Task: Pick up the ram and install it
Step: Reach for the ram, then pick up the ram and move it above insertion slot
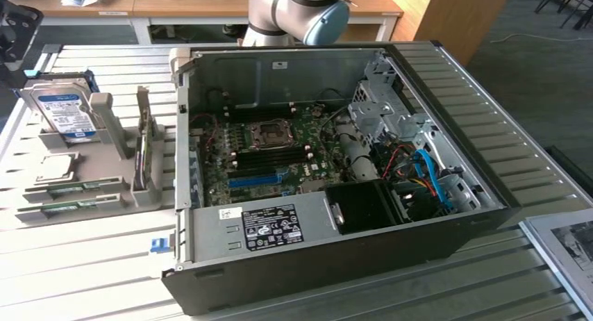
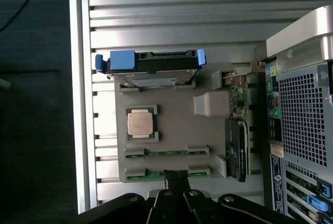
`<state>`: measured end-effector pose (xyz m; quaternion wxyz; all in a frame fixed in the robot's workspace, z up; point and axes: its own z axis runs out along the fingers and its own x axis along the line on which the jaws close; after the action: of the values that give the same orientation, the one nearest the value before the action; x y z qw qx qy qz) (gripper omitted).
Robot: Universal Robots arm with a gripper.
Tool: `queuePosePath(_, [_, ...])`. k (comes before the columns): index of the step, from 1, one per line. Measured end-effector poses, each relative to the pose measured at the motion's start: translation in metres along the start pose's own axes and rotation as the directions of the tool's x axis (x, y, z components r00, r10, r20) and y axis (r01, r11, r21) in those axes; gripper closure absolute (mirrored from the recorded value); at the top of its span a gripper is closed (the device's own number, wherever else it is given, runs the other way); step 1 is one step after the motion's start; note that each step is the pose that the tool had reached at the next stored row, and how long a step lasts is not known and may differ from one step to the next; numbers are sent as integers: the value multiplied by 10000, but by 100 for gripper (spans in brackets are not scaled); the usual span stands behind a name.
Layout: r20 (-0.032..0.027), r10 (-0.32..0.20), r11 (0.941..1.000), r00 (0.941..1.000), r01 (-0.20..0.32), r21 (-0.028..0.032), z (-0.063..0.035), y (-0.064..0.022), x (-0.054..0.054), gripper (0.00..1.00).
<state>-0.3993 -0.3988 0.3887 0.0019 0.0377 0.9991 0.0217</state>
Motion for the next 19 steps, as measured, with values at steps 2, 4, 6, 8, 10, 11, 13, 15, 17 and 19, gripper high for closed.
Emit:
queuePosePath(2, [1,0,10000,10000,0,0,0,-2,21,90])
queuePosePath(4, [1,-1,10000,10000,1,0,0,-3,26,90])
queuePosePath(6, [1,0,10000,10000,0,-1,0,-2,27,90])
queuePosePath(8, [1,0,10000,10000,0,-1,0,-2,27,90])
queuePosePath(10, [1,0,10000,10000,0,-1,0,-2,27,90])
queuePosePath(11, [0,0,10000,10000,0,-1,0,-2,27,90])
queuePosePath(13, [1,0,10000,10000,0,-1,0,-2,28,90])
queuePosePath(15, [1,0,10000,10000,0,-1,0,-2,27,90])
queuePosePath(17, [1,-6,10000,10000,6,-1,0,-2,27,90])
queuePosePath(19, [-2,-64,10000,10000,64,-1,0,-2,28,90])
